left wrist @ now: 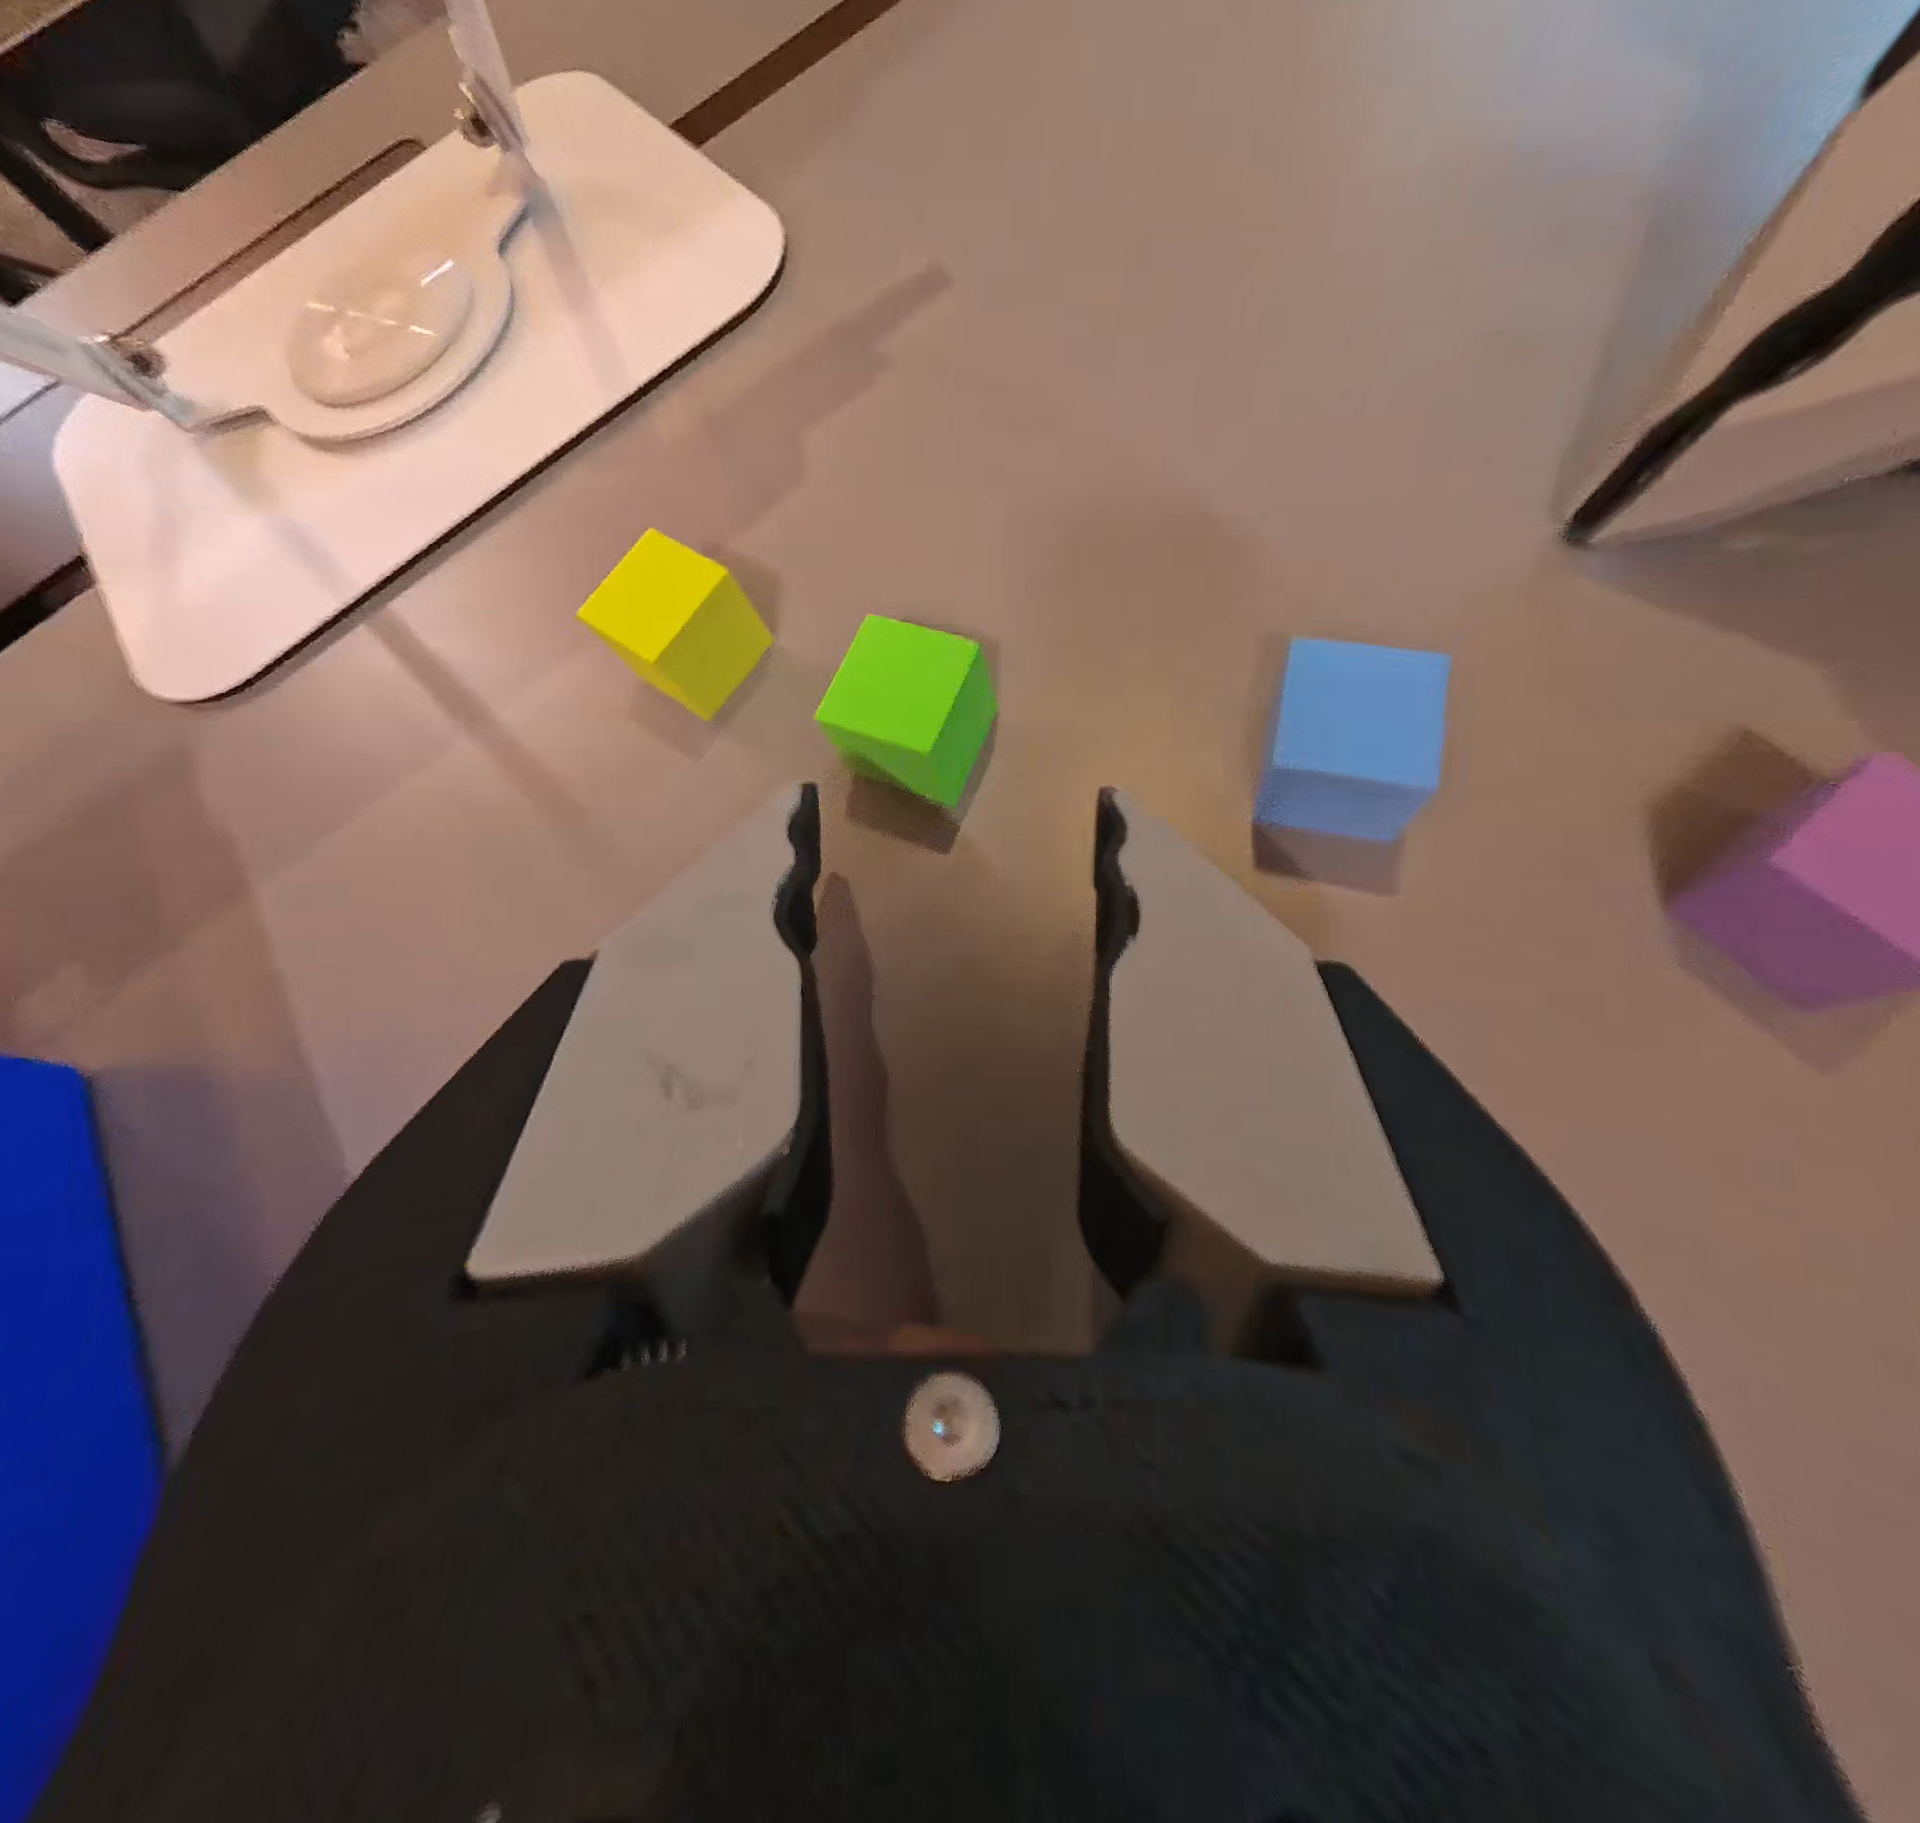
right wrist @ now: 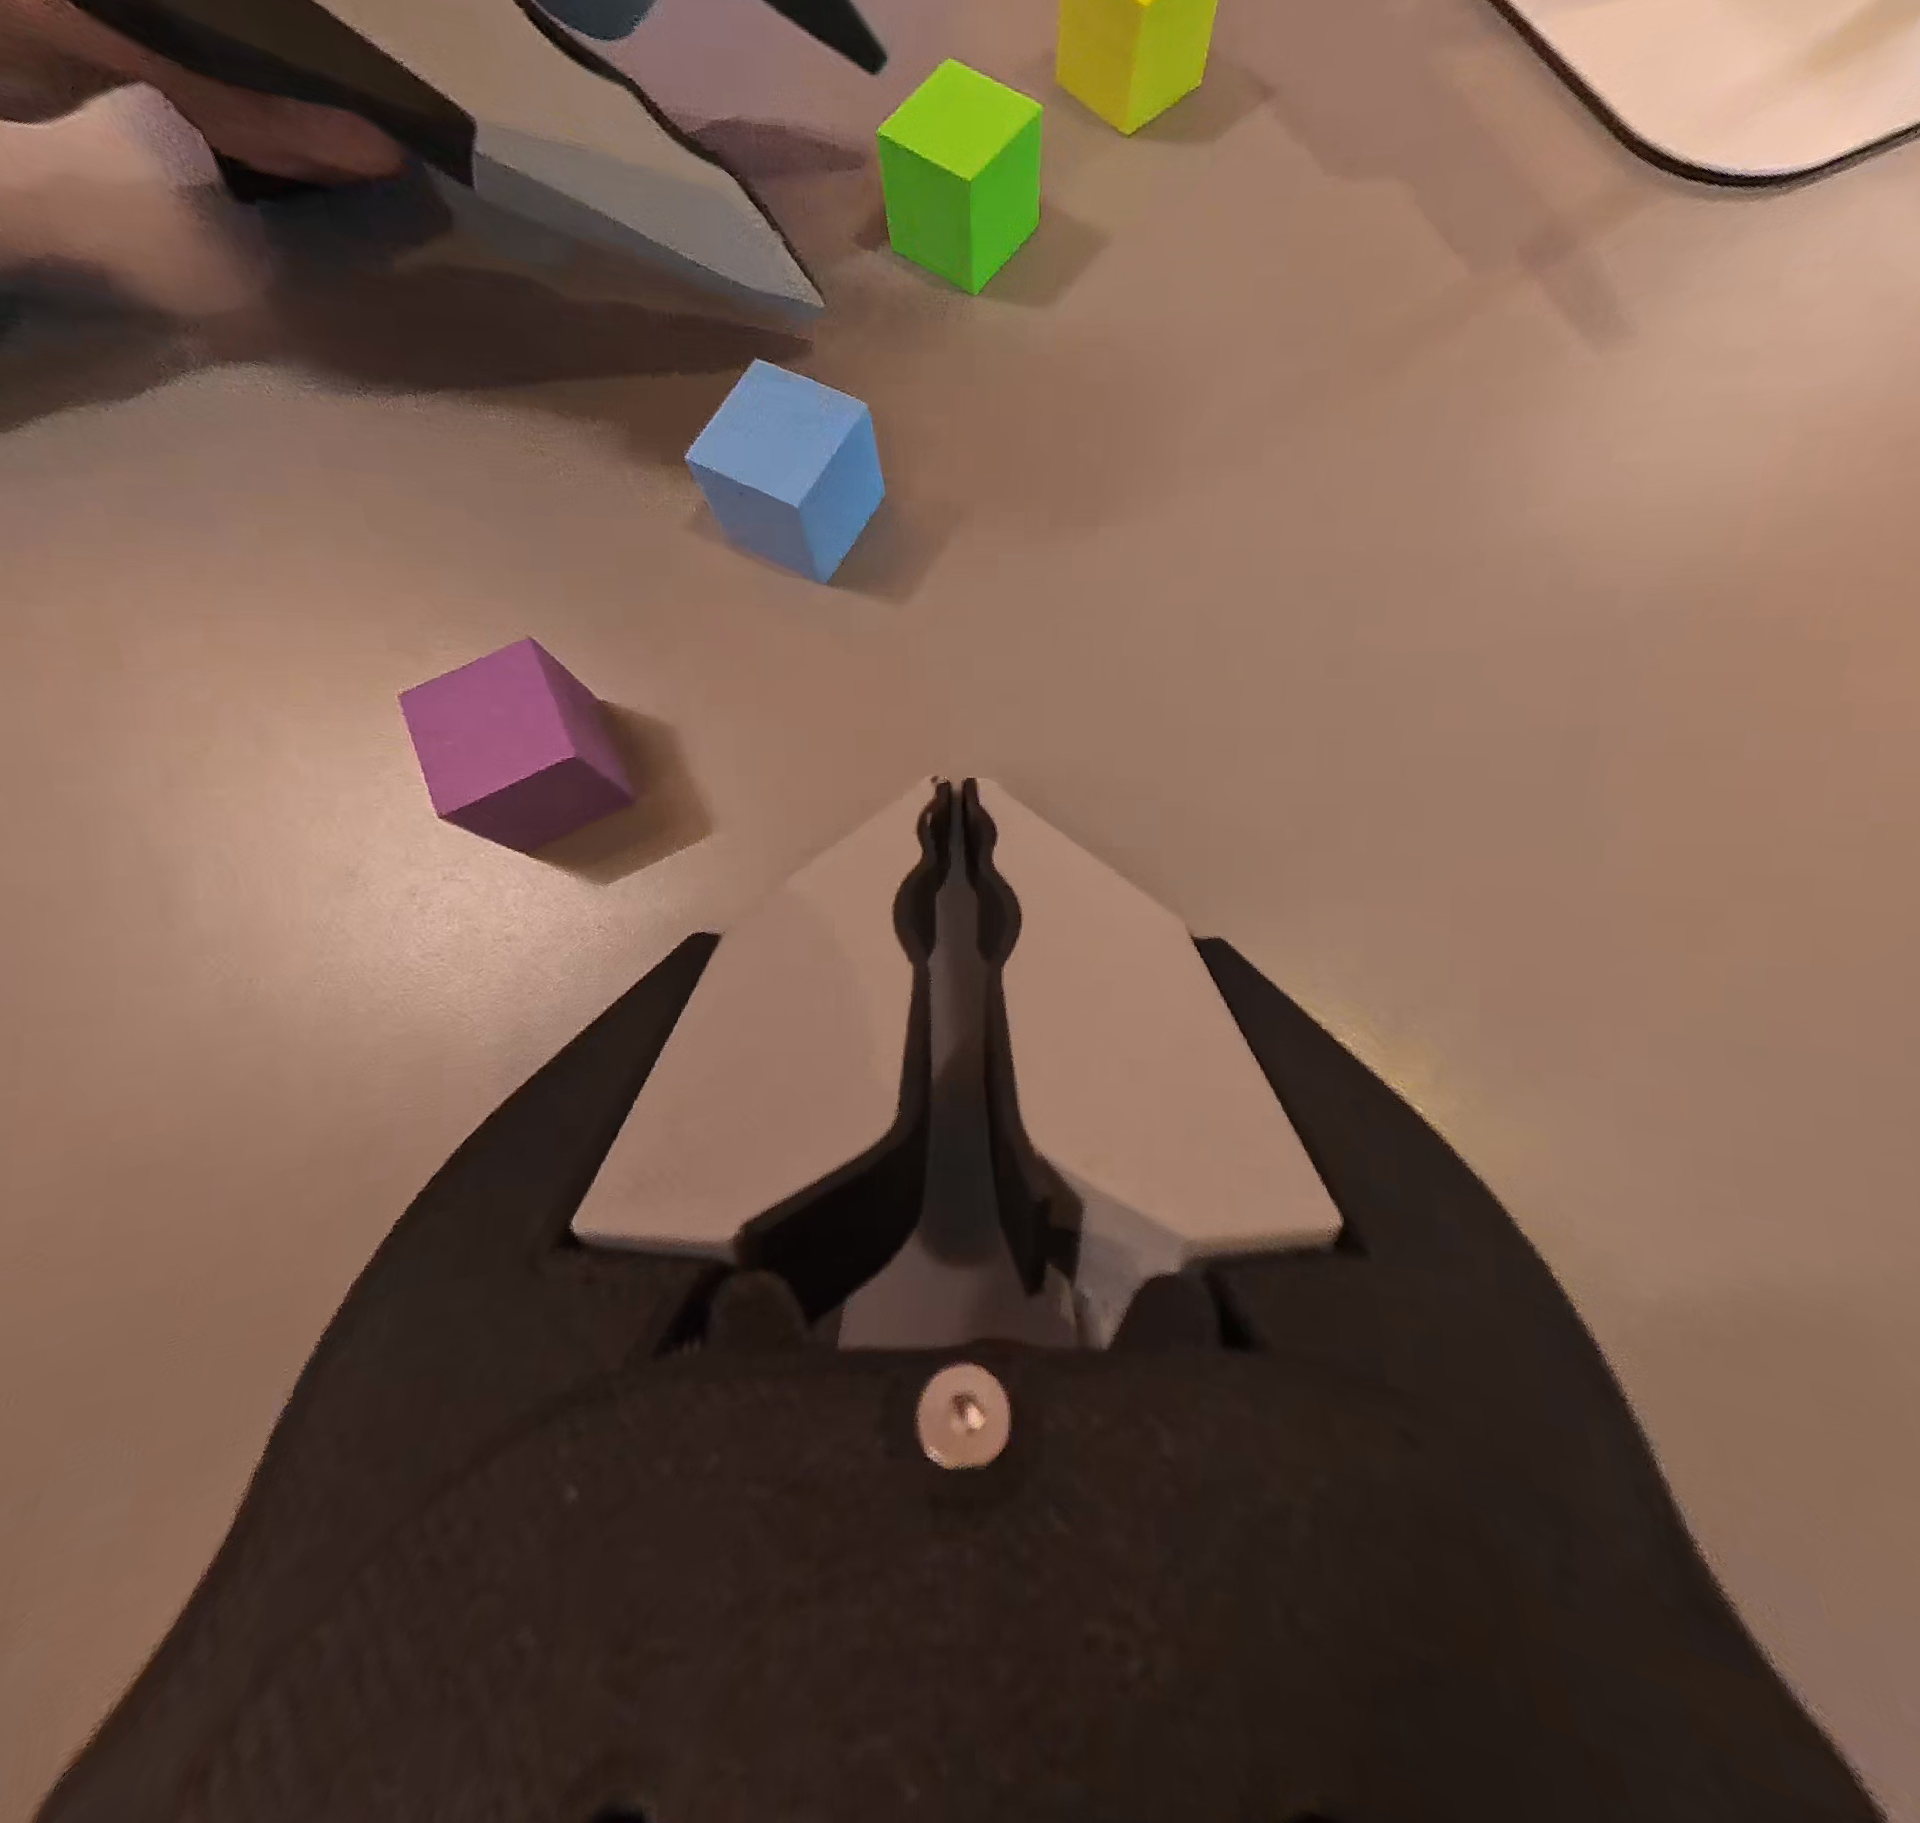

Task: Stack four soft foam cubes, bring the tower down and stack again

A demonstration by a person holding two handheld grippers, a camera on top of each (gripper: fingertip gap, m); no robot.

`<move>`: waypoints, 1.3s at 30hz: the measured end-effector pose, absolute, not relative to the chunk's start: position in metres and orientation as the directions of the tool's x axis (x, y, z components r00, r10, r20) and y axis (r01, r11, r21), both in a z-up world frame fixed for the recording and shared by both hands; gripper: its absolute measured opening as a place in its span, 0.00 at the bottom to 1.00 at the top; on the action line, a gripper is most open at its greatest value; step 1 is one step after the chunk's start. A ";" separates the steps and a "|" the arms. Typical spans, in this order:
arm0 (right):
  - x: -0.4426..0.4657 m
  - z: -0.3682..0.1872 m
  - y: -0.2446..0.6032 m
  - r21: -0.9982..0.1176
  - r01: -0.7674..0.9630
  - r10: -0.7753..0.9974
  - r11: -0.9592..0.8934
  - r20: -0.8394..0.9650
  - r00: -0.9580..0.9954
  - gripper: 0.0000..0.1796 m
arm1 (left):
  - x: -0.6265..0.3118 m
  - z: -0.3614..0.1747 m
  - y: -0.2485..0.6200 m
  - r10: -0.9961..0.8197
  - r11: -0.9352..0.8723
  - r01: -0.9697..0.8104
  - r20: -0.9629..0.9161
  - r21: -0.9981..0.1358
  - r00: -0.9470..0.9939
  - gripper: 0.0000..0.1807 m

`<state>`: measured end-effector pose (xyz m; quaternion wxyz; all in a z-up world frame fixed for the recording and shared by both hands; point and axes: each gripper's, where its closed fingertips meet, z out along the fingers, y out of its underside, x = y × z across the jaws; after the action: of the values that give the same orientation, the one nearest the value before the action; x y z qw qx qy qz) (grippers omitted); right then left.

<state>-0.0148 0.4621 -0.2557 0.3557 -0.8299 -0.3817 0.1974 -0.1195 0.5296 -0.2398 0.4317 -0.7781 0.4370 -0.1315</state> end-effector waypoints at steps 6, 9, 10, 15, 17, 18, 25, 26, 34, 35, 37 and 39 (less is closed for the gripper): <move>-0.018 -0.255 0.460 -0.743 0.474 0.778 -0.473 -0.099 0.620 0.03 | -0.109 -0.242 0.540 -0.838 -0.210 -0.591 -0.167 -0.779 0.519 0.33; -0.018 -0.255 0.460 -0.743 0.471 0.777 -0.476 -0.104 0.621 0.03 | -0.109 -0.249 0.543 -0.862 -0.229 -0.614 -0.136 -0.755 0.488 0.33; -0.019 -0.255 0.460 -0.743 0.469 0.777 -0.478 -0.107 0.621 0.04 | -0.110 -0.250 0.547 -0.861 -0.230 -0.616 -0.137 -0.753 0.490 0.34; -0.019 -0.255 0.460 -0.742 0.461 0.774 -0.487 -0.122 0.621 0.03 | -0.111 -0.249 0.556 -0.870 -0.235 -0.607 -0.115 -0.759 0.480 0.32; -0.019 -0.255 0.460 -0.741 0.460 0.773 -0.489 -0.124 0.622 0.03 | -0.111 -0.253 0.557 -0.871 -0.260 -0.613 -0.093 -0.746 0.482 0.29; -0.019 -0.255 0.460 -0.741 0.459 0.773 -0.490 -0.126 0.622 0.03 | -0.111 -0.253 0.558 -0.867 -0.268 -0.610 -0.090 -0.745 0.490 0.28; -0.018 -0.255 0.460 -0.741 0.457 0.771 -0.492 -0.127 0.624 0.03 | -0.108 -0.253 0.551 -0.855 -0.286 -0.604 -0.087 -0.744 0.511 0.25; -0.018 -0.255 0.460 -0.741 0.457 0.771 -0.492 -0.126 0.625 0.03 | -0.108 -0.253 0.550 -0.858 -0.276 -0.609 -0.095 -0.744 0.505 0.24; -0.019 -0.255 0.460 -0.741 0.452 0.768 -0.497 -0.133 0.626 0.03 | -0.111 -0.252 0.533 -0.866 -0.232 -0.632 -0.138 -0.740 0.480 0.20; -0.018 -0.255 0.460 -0.740 0.452 0.768 -0.498 -0.134 0.626 0.03 | -0.112 -0.252 0.531 -0.868 -0.221 -0.637 -0.148 -0.739 0.473 0.20; -0.018 -0.255 0.460 -0.740 0.451 0.768 -0.498 -0.135 0.626 0.03 | -0.113 -0.252 0.530 -0.871 -0.194 -0.647 -0.174 -0.737 0.460 0.20; -0.018 -0.255 0.460 -0.740 0.451 0.768 -0.498 -0.135 0.626 0.03 | -0.112 -0.251 0.530 -0.872 -0.177 -0.653 -0.190 -0.736 0.451 0.20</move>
<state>-0.0184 0.4597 -0.2546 0.3426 -0.8341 -0.3654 0.2311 -0.1125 0.5301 -0.2512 0.3950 -0.7545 0.5054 -0.1389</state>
